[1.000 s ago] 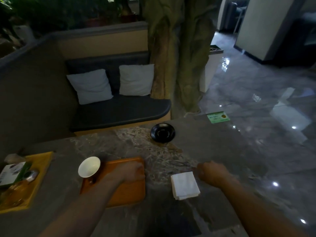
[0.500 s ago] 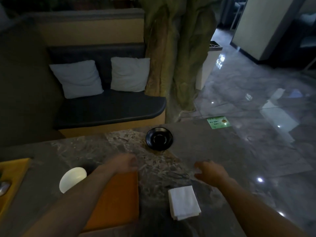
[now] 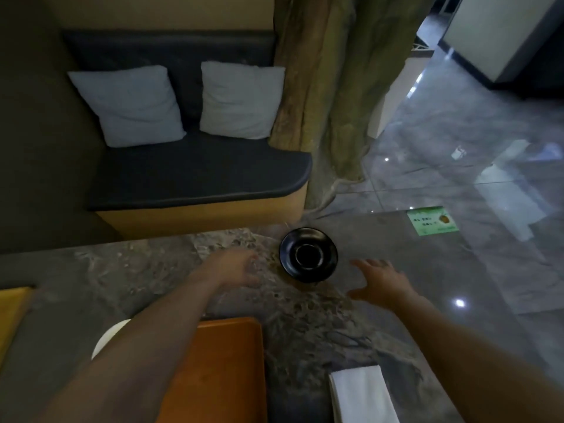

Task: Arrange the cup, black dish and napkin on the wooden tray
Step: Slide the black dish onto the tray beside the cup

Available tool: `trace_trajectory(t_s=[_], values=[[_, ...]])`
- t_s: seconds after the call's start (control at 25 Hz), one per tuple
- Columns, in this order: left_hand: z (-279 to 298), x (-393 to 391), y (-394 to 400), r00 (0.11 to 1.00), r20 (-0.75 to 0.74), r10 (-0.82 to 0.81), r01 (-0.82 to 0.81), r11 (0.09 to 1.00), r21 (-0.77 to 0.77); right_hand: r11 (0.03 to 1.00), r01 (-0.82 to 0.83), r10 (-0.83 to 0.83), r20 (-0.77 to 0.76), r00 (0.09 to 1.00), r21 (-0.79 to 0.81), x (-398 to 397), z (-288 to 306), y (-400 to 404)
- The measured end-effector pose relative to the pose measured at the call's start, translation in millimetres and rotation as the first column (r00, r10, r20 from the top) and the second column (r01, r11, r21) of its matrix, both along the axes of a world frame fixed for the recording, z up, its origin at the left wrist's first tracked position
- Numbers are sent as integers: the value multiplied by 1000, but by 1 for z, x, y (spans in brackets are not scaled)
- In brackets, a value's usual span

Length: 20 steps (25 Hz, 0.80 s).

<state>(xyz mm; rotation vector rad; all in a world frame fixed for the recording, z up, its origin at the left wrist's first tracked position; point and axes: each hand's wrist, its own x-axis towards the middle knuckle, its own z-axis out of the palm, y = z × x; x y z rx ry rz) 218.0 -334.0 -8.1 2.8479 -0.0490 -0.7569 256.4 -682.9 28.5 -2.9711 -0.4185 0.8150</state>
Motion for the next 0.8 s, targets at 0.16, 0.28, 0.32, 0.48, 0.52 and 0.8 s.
trace_trajectory(t_s=[0.16,0.28,0.32,0.48,0.52,0.8], values=[[-26,23,-1,999,-45,4,-4,1000,9,999,-14,14,6,1000,32,28,-18,10],[-44,35,-11,999,-54,2,-3,1000,-24,998,9,-7,-37,999,62,46,-40,15],[-49,37,-15,999,-50,21,-24,998,-58,997,8,-5,-49,999,72,51,-48,17],[-71,41,-30,994,-49,101,-106,988,-116,995,14,-3,-107,994,102,65,-83,26],[-76,40,-33,993,-52,110,-115,988,-103,995,12,0,-122,993,97,67,-90,27],[-90,36,-58,977,-18,212,-212,968,-131,989,3,19,-156,988,145,78,-113,23]])
